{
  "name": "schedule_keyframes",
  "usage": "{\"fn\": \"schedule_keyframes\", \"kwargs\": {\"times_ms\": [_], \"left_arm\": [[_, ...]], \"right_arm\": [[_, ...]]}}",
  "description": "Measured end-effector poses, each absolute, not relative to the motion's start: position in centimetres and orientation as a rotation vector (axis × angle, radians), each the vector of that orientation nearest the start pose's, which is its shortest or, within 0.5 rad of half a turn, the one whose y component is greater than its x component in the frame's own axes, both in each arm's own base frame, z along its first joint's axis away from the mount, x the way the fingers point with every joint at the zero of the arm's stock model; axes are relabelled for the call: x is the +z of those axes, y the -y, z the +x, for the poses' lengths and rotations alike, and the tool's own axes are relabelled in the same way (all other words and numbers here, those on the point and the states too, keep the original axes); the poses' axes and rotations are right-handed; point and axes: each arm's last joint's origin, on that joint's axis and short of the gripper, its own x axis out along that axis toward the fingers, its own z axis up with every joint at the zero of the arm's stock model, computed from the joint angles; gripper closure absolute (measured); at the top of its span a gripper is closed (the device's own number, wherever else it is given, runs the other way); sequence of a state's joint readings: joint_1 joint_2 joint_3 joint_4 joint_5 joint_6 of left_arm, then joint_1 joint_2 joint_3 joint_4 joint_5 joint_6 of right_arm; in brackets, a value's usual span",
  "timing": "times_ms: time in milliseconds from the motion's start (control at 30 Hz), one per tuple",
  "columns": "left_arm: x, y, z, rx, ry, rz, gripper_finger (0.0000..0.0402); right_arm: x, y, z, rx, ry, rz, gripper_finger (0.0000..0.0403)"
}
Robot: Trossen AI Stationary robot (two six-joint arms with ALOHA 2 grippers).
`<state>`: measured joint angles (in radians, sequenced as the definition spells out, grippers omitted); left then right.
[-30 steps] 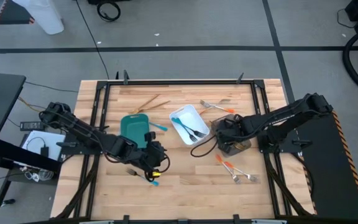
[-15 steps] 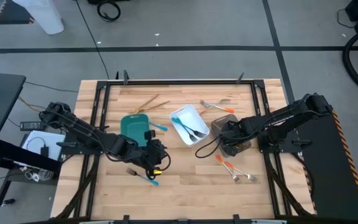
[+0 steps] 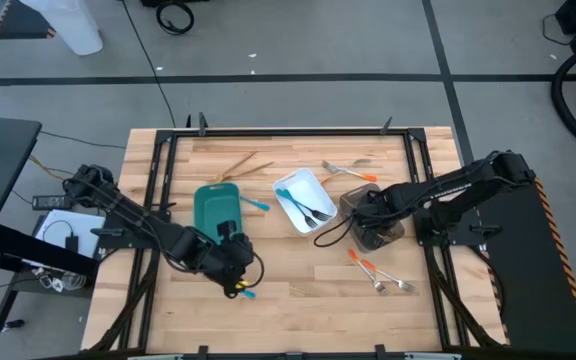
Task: Sort silverware by color (type)
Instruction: Put the gold fork into the black bin, then put the blue fork into the white bin
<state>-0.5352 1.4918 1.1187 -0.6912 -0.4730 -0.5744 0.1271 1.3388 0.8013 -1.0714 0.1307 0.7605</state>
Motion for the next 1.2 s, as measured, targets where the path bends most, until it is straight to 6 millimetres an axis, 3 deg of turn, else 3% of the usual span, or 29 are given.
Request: {"fn": "schedule_keyframes", "kwargs": {"times_ms": [333, 700, 1033, 1200], "left_arm": [[25.1, 15.7, 24.9, 0.162, -0.895, -0.031, 0.0260], [25.1, 16.8, 24.2, 0.142, -0.895, -0.067, 0.0260], [25.3, 17.1, 24.4, 0.134, -0.864, -0.109, 0.0260], [24.5, 17.9, 24.9, 0.127, -0.855, -0.100, 0.0260]], "right_arm": [[21.0, -1.9, 20.9, -0.591, -1.401, 0.336, 0.0228], [22.9, -2.2, 22.1, -0.586, -1.276, 0.257, 0.0226], [23.8, -4.0, 24.2, -0.413, -1.068, 0.180, 0.0227], [24.5, -5.5, 25.3, -0.326, -0.925, 0.116, 0.0227]]}}
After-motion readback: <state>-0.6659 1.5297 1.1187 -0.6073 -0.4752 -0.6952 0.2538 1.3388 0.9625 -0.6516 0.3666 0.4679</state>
